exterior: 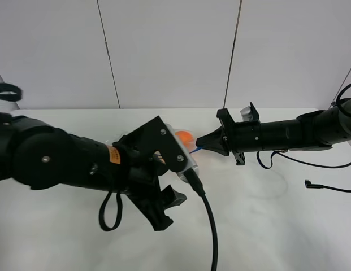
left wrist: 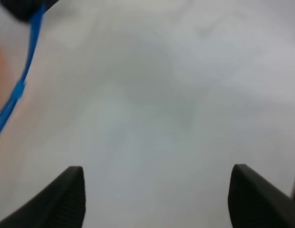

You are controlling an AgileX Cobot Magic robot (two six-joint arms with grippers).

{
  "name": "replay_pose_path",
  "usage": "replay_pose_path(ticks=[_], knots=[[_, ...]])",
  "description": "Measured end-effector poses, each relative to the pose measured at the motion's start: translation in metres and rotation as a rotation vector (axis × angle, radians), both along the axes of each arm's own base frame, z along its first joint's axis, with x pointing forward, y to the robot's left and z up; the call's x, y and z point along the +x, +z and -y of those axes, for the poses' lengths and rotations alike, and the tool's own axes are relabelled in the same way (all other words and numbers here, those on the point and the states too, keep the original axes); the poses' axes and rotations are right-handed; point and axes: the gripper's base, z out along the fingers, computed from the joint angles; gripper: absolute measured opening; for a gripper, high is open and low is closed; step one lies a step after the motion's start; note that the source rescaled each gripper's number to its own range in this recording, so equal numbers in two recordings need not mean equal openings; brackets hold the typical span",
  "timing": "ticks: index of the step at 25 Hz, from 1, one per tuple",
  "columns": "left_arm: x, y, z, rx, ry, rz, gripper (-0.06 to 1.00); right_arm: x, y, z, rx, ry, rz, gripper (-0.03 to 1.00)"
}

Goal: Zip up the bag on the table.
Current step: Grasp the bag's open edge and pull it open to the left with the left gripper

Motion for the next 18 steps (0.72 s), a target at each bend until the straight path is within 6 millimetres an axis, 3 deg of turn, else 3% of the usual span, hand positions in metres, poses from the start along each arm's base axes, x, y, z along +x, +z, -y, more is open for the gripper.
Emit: replay_pose_path(ticks=[4, 9, 18], knots=[[0.021, -0.019, 0.021, 0.065, -0.06, 0.05, 0.76, -0.002, 0.0, -0.001, 0.003, 0.024, -0.001, 0.0], [0.035, -0.027, 0.03, 0.117, -0.115, 0.127, 0.76, -0.004, -0.001, -0.001, -0.012, 0.048, -0.006, 0.0], [0.074, -0.026, -0.006, 0.172, -0.02, 0.181, 0.75, -0.005, -0.002, -0.001, -0.019, 0.057, -0.006, 0.0]])
